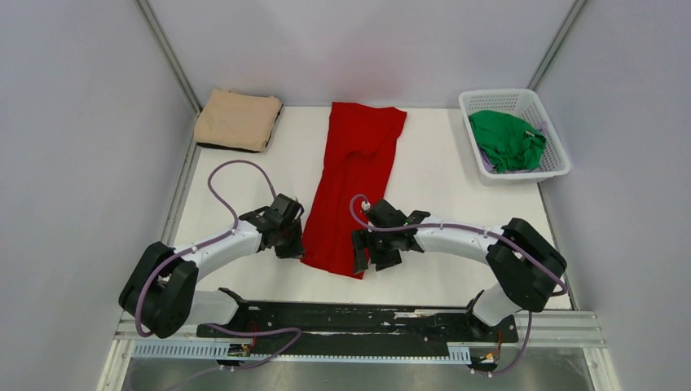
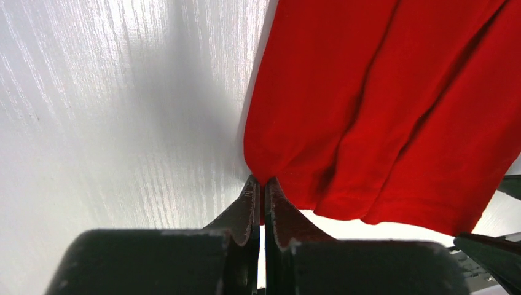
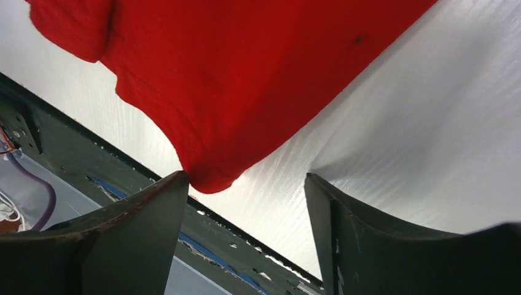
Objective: Fold and stack the t-shirts
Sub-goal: Grab the bottom of the folded rectangular tshirt with both arms
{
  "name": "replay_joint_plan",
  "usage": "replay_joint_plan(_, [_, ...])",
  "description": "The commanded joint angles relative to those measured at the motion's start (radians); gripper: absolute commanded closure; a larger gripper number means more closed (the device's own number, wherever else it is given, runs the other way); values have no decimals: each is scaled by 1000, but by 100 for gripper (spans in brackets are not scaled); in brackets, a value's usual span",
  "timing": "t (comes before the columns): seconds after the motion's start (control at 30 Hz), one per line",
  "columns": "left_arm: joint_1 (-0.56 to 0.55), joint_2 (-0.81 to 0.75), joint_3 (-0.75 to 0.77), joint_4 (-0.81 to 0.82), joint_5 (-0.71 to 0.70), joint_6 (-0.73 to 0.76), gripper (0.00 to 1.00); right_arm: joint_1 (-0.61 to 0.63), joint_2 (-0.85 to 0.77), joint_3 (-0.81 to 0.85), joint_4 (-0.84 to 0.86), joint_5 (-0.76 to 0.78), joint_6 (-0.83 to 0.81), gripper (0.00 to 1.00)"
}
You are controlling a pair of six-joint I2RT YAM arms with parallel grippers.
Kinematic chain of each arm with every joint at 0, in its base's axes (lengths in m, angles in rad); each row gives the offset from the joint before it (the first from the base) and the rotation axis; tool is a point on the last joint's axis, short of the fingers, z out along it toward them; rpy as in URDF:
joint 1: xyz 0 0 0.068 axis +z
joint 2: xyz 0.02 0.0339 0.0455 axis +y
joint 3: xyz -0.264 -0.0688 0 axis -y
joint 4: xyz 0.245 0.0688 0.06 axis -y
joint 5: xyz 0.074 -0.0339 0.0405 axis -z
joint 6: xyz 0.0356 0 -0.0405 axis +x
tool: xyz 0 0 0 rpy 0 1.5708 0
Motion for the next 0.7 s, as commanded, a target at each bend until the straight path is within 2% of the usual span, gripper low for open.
replay_joint_plan(0.0, [0,0,-2,-20,-41,28,100,13,31,37,45,-12,39,28])
replay_joint_plan(0.23, [-1,-70,-2,-61,-41,13,100,21,85,24,96,-68,66,46])
replay_joint_plan(0.33, [-1,-120,-8,-90,-71,0,100,36,93,-6,103,-82,87,63])
replay_joint_plan(0.47, [-1,-179,-24,-133,-105,-20,100,41,84,-66,109,-77,137,94])
replay_joint_plan(0.5, [-1,-190,-26,-144,-120,-31,100,40,80,-78,111,-72,145,99])
replay_joint_plan(0.67, [-2,-308,-56,-166,-89,-58,100,44,58,-112,148,-116,136,100])
